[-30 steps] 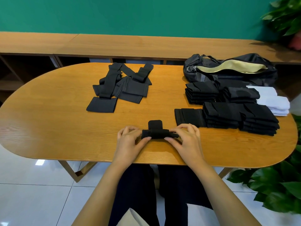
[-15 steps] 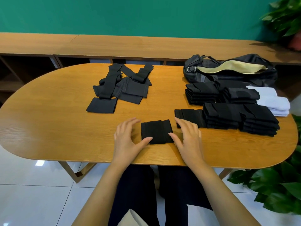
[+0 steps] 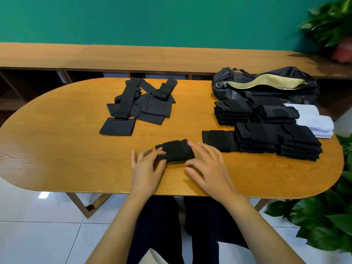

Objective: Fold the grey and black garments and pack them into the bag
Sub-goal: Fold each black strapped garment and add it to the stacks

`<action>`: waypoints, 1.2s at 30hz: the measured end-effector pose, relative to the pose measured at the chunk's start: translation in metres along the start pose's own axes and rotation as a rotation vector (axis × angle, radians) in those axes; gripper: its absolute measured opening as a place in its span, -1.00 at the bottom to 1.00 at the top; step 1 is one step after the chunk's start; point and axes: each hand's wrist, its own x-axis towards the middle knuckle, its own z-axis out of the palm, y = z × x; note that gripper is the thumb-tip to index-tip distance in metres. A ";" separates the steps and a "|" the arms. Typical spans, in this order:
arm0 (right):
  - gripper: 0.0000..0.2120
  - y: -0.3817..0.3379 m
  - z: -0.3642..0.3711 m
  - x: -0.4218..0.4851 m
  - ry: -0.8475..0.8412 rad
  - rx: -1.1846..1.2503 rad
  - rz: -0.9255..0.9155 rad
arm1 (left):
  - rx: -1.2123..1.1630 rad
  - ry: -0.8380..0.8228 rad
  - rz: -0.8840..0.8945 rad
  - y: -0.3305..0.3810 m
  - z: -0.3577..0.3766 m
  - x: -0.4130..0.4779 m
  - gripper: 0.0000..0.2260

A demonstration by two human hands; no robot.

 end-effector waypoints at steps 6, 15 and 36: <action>-0.46 -0.015 0.003 0.018 -0.231 -0.247 -0.065 | 0.009 0.025 0.005 0.001 0.001 -0.001 -0.70; -0.30 0.026 -0.021 0.010 -0.091 -0.426 0.303 | -0.009 0.018 -0.040 -0.001 0.001 0.000 -0.54; -0.27 0.027 -0.032 0.022 -0.106 -0.256 0.312 | -0.103 0.016 -0.075 -0.004 -0.002 0.005 -0.67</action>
